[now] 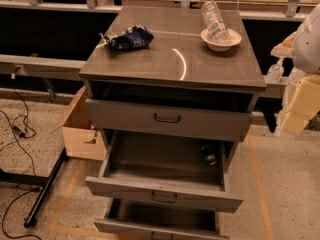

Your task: Pick water bottle from paper bowl and place on counter

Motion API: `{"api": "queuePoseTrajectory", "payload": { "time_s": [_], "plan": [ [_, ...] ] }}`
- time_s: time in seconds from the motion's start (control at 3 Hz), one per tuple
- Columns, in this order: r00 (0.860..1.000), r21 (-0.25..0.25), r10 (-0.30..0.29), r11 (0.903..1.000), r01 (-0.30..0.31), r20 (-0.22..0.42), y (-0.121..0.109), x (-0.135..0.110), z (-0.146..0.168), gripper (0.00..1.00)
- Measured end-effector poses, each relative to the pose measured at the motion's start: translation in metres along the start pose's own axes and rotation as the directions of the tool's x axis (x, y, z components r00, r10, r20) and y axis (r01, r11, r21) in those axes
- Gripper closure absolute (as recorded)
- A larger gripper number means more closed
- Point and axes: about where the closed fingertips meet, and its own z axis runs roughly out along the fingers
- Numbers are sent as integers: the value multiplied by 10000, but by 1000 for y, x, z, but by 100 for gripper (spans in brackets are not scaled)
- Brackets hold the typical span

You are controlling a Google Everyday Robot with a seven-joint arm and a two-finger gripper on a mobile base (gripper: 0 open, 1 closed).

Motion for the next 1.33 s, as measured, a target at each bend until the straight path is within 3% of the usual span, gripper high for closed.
{"api": "queuePoseTrajectory", "payload": {
  "time_s": [0.33, 0.67, 1.0, 1.33],
  "plan": [
    [10000, 1, 0, 10000, 0, 1, 0, 0, 0, 0],
    [9988, 492, 13, 9988, -37, 499, -10, 0, -3, 0],
    [9912, 1088, 230, 9934, -374, 1306, -43, 1, -3, 0],
    [9692, 1792, 362, 9804, -817, 2435, -109, 1, -8, 0]
  ]
}}
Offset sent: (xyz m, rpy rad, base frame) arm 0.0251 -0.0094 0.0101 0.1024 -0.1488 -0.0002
